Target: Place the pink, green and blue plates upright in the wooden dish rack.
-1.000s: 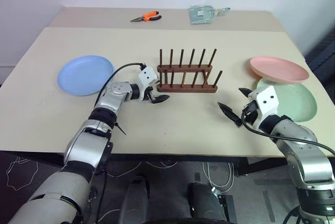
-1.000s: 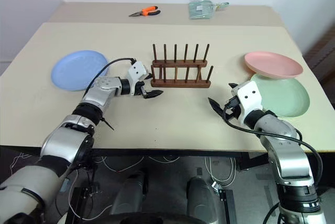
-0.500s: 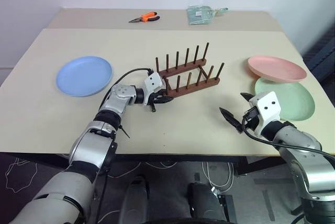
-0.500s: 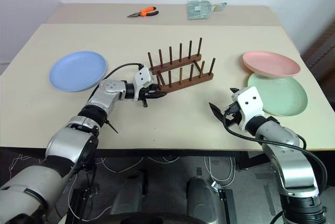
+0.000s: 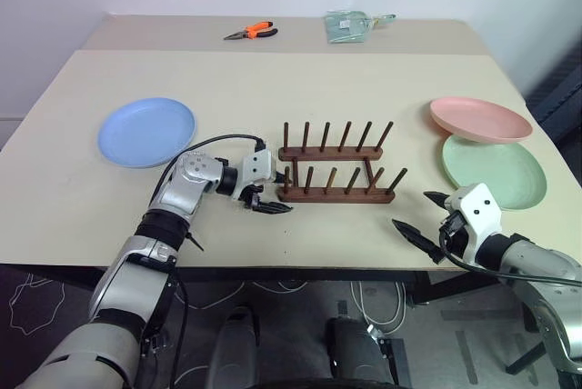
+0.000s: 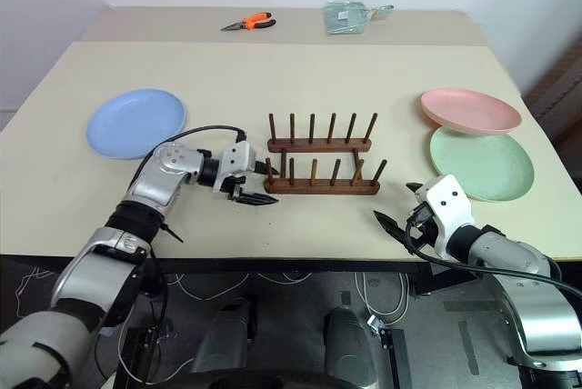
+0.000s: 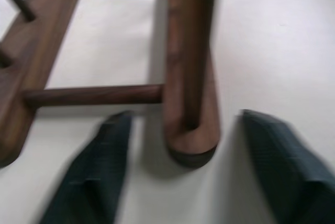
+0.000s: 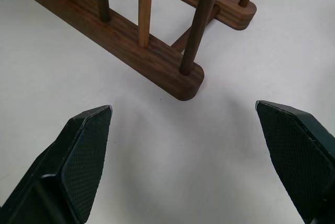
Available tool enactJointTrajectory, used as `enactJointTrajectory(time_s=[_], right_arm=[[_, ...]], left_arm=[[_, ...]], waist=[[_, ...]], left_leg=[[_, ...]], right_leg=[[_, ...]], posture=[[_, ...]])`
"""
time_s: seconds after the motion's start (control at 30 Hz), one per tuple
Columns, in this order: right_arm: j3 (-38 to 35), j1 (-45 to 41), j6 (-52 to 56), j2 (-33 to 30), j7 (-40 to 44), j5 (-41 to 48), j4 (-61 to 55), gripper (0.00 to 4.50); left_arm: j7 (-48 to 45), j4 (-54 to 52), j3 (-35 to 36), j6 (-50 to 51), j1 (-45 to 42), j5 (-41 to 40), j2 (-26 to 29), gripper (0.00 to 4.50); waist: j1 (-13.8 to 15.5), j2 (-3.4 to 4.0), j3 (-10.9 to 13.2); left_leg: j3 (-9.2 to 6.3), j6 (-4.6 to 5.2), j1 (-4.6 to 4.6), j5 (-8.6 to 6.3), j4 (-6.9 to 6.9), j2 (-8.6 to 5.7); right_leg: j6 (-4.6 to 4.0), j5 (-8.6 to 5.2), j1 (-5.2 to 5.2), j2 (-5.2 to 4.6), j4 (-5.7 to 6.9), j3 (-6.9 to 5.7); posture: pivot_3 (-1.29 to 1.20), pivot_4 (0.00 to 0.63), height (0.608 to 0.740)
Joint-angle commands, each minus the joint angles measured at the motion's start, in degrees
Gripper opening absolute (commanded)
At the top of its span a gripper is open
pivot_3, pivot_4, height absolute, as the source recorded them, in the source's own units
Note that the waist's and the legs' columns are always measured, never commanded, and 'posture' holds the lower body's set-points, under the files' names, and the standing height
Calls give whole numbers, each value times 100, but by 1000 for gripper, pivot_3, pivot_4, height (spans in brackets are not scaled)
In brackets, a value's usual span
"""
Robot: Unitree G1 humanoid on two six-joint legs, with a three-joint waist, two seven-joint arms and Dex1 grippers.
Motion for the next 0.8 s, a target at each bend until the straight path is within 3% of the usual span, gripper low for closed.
enactJointTrajectory(time_s=[0.03,0.07,0.17,0.33,0.37,0.4,0.47,0.57,0.67,0.8], right_arm=[[36,54,-71,7,6,2,-321,4255],[90,64,-60,25,4,9,-357,3991],[358,46,-31,91,-92,-105,-378,2780],[837,-105,-120,83,-188,-480,-81,206],[965,-193,-139,115,-239,-580,-8,0],[1063,-277,-130,146,-294,-657,43,0],[1212,-428,-71,208,-396,-777,138,0],[1584,-870,-107,446,-788,-1249,560,0],[1870,-1457,25,776,-1296,-1722,1211,0],[2002,-2093,-149,1138,-1631,-2004,2018,0]], left_arm=[[191,-193,70,461,251,165,431,4085],[142,-378,160,713,367,28,548,4103],[-19,-1324,394,1365,1008,-328,1042,3210],[51,-3224,483,2538,2013,-899,1406,743],[215,-3570,412,2761,2166,-908,1347,273],[355,-3825,333,2928,2270,-904,1276,65],[615,-4181,233,3094,2423,-896,1117,65],[1750,-4305,-58,3056,2642,-343,503,65],[3020,-3970,-118,3118,2665,201,-141,65],[3968,-3174,17,3171,2324,336,-767,65]], waist=[[-38,1,-1],[-64,1,-1],[-219,1,-2],[-290,3,-4],[-281,3,-4],[-259,0,-5],[-193,0,-5],[-92,-2,-8],[-7,-3,-13],[26,-14,-29]], left_leg=[[0,0,1,0,0,0],[0,0,5,0,0,1],[1,0,17,0,-5,4],[0,0,47,-1,-11,7],[1,-1,50,-1,-9,7],[2,-1,51,-1,-8,6],[2,-2,50,-2,-4,4],[2,-1,51,-3,2,2],[2,1,68,-3,9,-4],[1,-4,84,-6,14,-4]], right_leg=[[0,0,0,0,2,0],[0,0,0,0,7,0],[2,-7,-2,0,30,3],[-11,-22,17,2,45,3],[-12,-23,22,1,41,3],[-12,-23,23,0,40,4],[-12,-23,27,-1,35,4],[-13,-22,29,-2,28,4],[-18,-19,37,-3,11,5],[-36,-7,59,-2,-2,5]], posture=[[0,150,740],[0,150,740],[0,150,740],[0,150,740],[0,150,740],[0,150,740],[0,150,740],[0,150,740],[0,150,740],[0,150,740]])
